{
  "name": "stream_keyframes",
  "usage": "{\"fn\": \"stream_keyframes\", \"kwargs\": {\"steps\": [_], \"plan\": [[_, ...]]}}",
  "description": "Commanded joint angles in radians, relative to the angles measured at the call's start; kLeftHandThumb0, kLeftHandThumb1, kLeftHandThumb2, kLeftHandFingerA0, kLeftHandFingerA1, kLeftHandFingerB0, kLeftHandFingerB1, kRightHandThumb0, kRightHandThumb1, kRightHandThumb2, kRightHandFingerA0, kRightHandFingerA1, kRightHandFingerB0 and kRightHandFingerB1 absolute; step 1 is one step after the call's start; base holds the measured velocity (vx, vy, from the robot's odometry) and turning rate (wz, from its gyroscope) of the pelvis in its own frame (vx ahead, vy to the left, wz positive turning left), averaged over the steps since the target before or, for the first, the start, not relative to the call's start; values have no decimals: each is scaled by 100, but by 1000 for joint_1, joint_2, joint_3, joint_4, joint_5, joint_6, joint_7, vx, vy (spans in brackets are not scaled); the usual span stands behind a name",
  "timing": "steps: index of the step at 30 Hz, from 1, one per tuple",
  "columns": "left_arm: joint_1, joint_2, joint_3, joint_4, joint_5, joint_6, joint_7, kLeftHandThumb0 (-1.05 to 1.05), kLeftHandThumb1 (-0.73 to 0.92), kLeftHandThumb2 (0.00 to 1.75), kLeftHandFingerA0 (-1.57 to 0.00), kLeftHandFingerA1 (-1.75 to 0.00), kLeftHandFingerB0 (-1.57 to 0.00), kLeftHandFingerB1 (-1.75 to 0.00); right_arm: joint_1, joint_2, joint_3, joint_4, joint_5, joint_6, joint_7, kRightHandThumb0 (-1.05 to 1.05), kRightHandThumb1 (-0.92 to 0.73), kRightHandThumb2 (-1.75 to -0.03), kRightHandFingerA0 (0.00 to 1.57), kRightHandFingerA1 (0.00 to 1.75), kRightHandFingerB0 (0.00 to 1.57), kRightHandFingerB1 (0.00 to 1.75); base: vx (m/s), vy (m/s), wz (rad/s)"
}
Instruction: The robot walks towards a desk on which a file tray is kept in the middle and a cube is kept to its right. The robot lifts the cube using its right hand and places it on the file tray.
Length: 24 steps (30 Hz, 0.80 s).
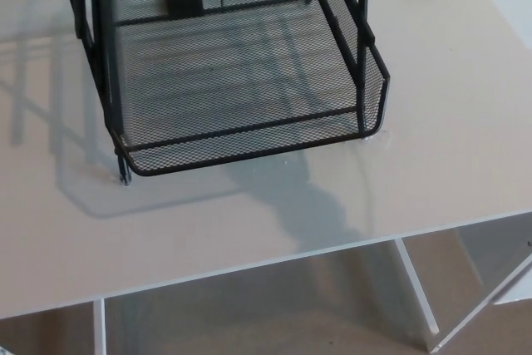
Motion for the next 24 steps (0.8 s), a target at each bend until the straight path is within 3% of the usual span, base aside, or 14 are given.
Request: {"fn": "stream_keyframes", "kwargs": {"steps": [1,2,4,5,7,8,9,10,17,18,19,22,23,24], "plan": [[-21,13,-7,49,20,-36,5,-70,76,105,-34,-59,-19,-49,-17,49,77,26,-2,8,117,-26,-62,-74,93,153,91,76,0,0,0],[-26,14,-9,56,21,-39,5,-71,91,72,-37,-52,-21,-38,-11,55,97,34,-9,12,130,-27,-62,-67,92,153,93,70,0,0,0],[-8,14,-5,-10,10,3,-5,-71,92,71,-39,-56,-24,-40,-7,65,155,68,-36,25,185,-23,-63,-68,88,151,91,72,0,0,0],[-3,14,-8,-15,11,-3,-15,-70,77,104,-31,-58,-19,-49,9,70,176,93,-46,10,171,-23,-62,-68,91,145,93,68,0,0,0],[5,13,-6,-33,9,3,-20,-70,77,104,-31,-58,-19,-49,9,71,190,105,-46,13,173,-23,-62,-68,91,145,93,68,0,0,0],[13,14,-10,-53,12,5,-22,-70,91,73,-36,-54,-20,-39,16,76,199,124,-42,0,171,-22,-61,-67,92,141,92,69,0,0,0],[6,13,-13,-38,17,-8,-21,-72,76,108,-33,-61,-17,-50,32,91,225,154,-77,-4,124,-23,-59,-66,95,136,95,70,0,0,0],[0,13,-19,-26,26,-19,-16,-74,92,71,-39,-57,-23,-41,44,93,239,155,-92,5,118,-25,-61,-67,94,135,93,72,0,0,0],[-25,7,-22,7,30,-18,-13,-71,92,70,-39,-58,-24,-42,81,93,253,155,-89,69,181,-26,-66,-64,85,146,91,67,0,0,0],[-32,9,-24,14,31,-18,-16,-74,91,71,-37,-58,-21,-41,84,91,250,161,-90,67,176,-27,-66,-65,85,140,93,66,0,0,0],[-20,12,-26,-10,31,-15,-24,-71,75,107,-31,-62,-17,-50,87,90,251,166,-99,68,165,-28,-66,-64,85,146,90,68,0,0,0],[6,20,-29,-42,27,-23,-49,-72,76,105,-30,-61,-18,-50,95,92,252,164,-114,72,146,-28,-68,-63,87,144,88,67,0,0,0],[-6,15,-29,-26,33,-7,-28,-69,92,71,-39,-57,-23,-39,111,100,234,141,-114,94,111,-29,-70,-61,93,114,74,49,0,0,0],[-4,16,-32,-33,36,-5,-29,-70,92,70,-39,-59,-25,-42,107,102,230,132,-119,99,102,-38,-67,-60,54,84,39,37,0,0,0]]}}
